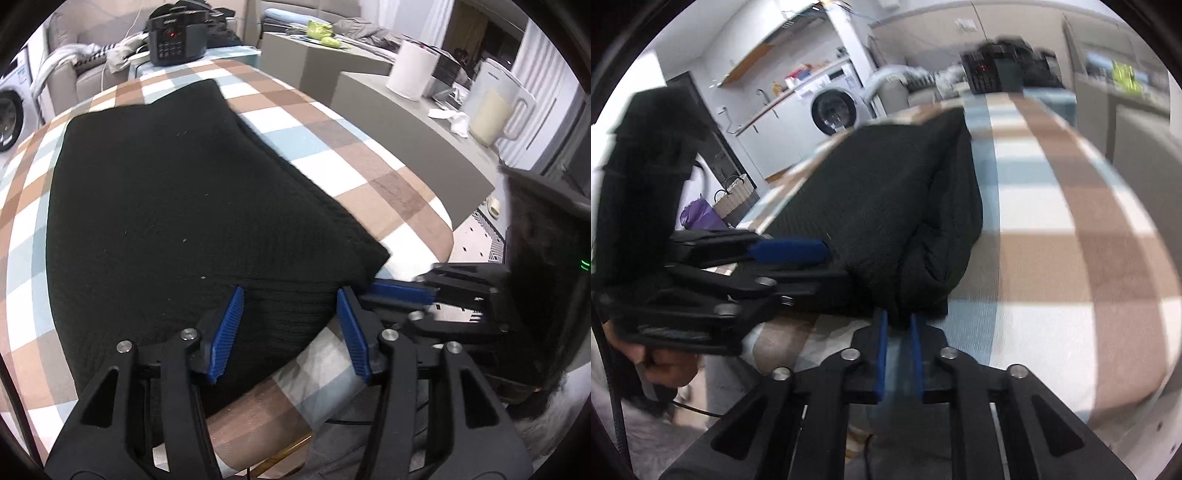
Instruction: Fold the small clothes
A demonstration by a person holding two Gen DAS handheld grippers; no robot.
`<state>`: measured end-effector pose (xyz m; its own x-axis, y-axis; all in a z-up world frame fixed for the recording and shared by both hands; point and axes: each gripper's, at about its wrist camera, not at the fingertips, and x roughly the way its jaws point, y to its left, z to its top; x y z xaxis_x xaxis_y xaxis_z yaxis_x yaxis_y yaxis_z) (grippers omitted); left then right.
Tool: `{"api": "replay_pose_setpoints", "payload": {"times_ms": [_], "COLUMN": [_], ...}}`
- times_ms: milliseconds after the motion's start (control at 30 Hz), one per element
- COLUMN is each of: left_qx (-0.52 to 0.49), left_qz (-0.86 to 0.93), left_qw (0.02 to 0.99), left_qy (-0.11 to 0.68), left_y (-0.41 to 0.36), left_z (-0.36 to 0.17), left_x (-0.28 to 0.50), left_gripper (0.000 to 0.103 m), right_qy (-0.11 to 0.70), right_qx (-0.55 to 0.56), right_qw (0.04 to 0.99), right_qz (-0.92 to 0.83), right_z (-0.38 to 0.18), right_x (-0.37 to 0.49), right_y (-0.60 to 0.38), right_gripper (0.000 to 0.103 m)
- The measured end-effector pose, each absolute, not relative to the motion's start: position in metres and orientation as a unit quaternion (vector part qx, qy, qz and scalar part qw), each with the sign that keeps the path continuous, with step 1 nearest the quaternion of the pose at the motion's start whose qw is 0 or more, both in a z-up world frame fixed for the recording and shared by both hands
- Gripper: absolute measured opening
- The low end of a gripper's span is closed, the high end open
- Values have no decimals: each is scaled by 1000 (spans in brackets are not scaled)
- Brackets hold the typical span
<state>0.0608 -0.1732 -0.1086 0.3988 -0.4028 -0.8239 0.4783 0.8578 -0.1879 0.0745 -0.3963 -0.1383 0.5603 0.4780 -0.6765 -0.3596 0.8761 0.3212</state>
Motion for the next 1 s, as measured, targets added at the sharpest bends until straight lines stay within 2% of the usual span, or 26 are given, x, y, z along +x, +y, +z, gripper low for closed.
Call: {"api": "replay_pose_setpoints", "payload": {"times_ms": [167, 267, 400, 567, 800, 1000], "left_qx": [30, 36, 40, -3, -48, -26], "left_qz": [-264, -263, -265, -271, -235, -234], "left_qw": [829, 825, 826, 829, 838, 839], "left_qy": [492, 499, 496, 490, 490, 491], "left_y": [-167, -168, -168, -159, -149, -162], "left_z": [-113, -117, -115, -106, -109, -118], "left_x": [63, 62, 59, 62, 87, 93], "left_gripper": [51, 51, 51, 51, 51, 51], "right_qy": [358, 381, 400, 398, 412, 392], "right_qx": [18, -5, 49, 148, 157, 189], "right_qw": [911, 904, 895, 882, 868, 867], "right_qz": [207, 191, 191, 203, 229, 243], "right_z": [-121, -137, -141, -141, -151, -150], "right_x": [70, 78, 80, 83, 91, 116], "right_y": [-388, -382, -402, -433, -420, -415], "right_gripper": [4, 4, 9, 11, 11, 11]}}
